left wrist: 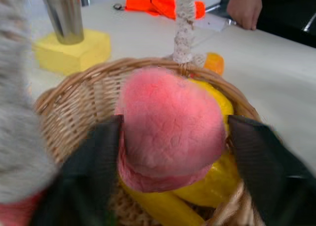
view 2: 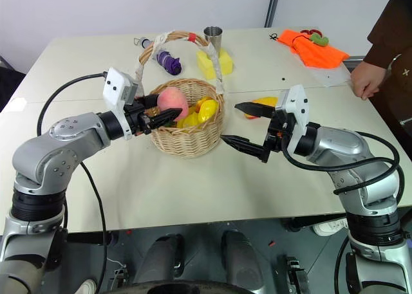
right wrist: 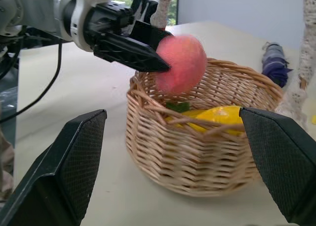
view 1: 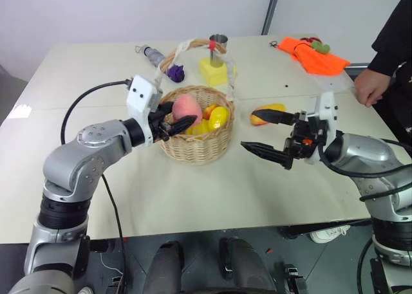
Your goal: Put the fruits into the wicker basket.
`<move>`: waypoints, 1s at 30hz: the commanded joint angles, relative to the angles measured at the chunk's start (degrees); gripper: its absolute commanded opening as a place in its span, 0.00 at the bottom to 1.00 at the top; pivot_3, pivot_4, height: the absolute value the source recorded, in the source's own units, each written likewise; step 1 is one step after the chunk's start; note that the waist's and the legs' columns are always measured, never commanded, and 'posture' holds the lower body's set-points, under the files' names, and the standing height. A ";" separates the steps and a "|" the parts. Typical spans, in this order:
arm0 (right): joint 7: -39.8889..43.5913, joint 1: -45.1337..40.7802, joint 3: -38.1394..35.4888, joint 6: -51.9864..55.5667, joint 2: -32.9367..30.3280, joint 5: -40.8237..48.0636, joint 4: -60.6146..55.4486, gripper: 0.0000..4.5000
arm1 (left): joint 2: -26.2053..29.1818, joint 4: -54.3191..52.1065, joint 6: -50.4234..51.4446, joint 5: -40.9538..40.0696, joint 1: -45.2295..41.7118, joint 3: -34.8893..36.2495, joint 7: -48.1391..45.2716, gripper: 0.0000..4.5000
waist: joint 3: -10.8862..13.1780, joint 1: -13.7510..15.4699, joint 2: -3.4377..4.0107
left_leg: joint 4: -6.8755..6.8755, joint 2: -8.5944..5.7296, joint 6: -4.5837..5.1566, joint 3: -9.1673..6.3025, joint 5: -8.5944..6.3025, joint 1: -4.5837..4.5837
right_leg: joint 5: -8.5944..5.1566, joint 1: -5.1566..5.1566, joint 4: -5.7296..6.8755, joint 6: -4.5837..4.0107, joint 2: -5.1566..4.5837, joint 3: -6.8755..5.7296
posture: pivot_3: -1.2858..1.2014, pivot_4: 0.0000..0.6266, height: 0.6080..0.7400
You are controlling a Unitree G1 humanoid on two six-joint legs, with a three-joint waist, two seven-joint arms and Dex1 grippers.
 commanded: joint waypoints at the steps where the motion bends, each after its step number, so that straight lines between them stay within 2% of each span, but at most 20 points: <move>1: -3.79 -1.39 0.31 -5.22 0.56 -7.63 4.91 1.00 | 0.21 -2.69 -1.42 0.10 -0.48 0.60 -2.05 0.99 | 0.00 -0.01 0.00 | 0.01 0.00 0.00 0.00 0.00 0.00 | 0.00 0.00 0.00 -0.01 0.00 0.00 | 0.52 0.24 1.00; 4: -6.42 -5.02 2.55 -10.31 0.54 -15.96 16.18 1.00 | 1.07 -5.72 -1.08 -3.41 2.33 2.31 -6.06 0.99 | 0.00 -0.27 0.00 | 0.04 -0.02 0.00 0.05 0.00 0.02 | -0.08 0.00 0.00 -0.19 -0.02 0.02 | 0.52 0.24 1.00; 7: -5.26 -10.31 6.78 -18.04 0.22 -23.96 29.32 1.00 | 2.83 -8.47 -0.14 -8.32 6.63 4.65 -11.26 0.99 | 0.00 -0.51 0.02 | 0.06 -0.01 0.00 0.15 0.00 0.05 | -0.09 0.00 0.03 -0.24 -0.04 0.10 | 0.52 0.24 1.00; 10: -4.99 -16.96 11.75 -28.32 0.97 -32.48 43.42 1.00 | 5.31 -10.69 1.65 -12.91 10.38 6.06 -14.88 0.99 | 0.01 -0.53 0.02 | 0.04 -0.01 0.00 0.12 0.00 0.05 | -0.10 -0.07 0.15 -0.22 0.00 0.09 | 0.52 0.24 1.00; 12: -5.21 -21.35 15.22 -35.65 1.15 -38.22 52.32 1.00 | 7.14 -12.40 0.86 -12.67 12.38 5.51 -16.72 0.99 | 0.02 -0.50 0.03 | 0.03 0.00 0.00 0.11 0.00 0.06 | -0.10 -0.10 0.21 -0.23 0.02 0.10 | 0.52 0.24 1.00; 18: -10.49 -32.26 24.81 -53.07 1.54 -53.99 72.52 1.00 | 5.60 -14.33 1.77 -15.89 12.74 5.36 -14.07 0.99 | 0.02 -0.29 0.03 | 0.08 -0.02 -0.01 0.10 0.01 0.03 | -0.11 -0.10 0.22 -0.24 -0.02 0.10 | 0.52 0.24 1.00; 25: -17.51 -38.64 28.92 -58.95 3.78 -62.56 84.73 1.00 | 5.04 -14.84 1.79 -16.69 12.48 4.42 -12.07 0.99 | 0.02 -0.69 0.03 | 0.10 -0.03 -0.03 0.10 0.02 0.08 | -0.07 -0.10 0.37 -0.18 -0.05 0.11 | 0.52 0.24 1.00; 28: -20.73 -39.59 28.61 -59.76 4.22 -63.62 86.92 0.83 | 5.23 -14.58 1.66 -16.99 12.32 4.61 -11.82 1.00 | 0.02 -0.83 0.03 | 0.12 -0.04 -0.10 0.07 0.06 0.11 | -0.10 -0.10 0.46 -0.23 -0.05 0.11 | 0.52 0.24 1.00; 30: -23.64 -39.76 28.31 -60.63 4.09 -64.41 87.06 0.59 | 5.50 -14.25 1.32 -17.07 12.69 5.20 -11.88 1.00 | 0.02 -0.92 0.03 | 0.13 -0.05 -0.11 0.06 0.07 0.10 | -0.10 -0.10 0.47 -0.23 -0.07 0.11 | 0.52 0.24 1.00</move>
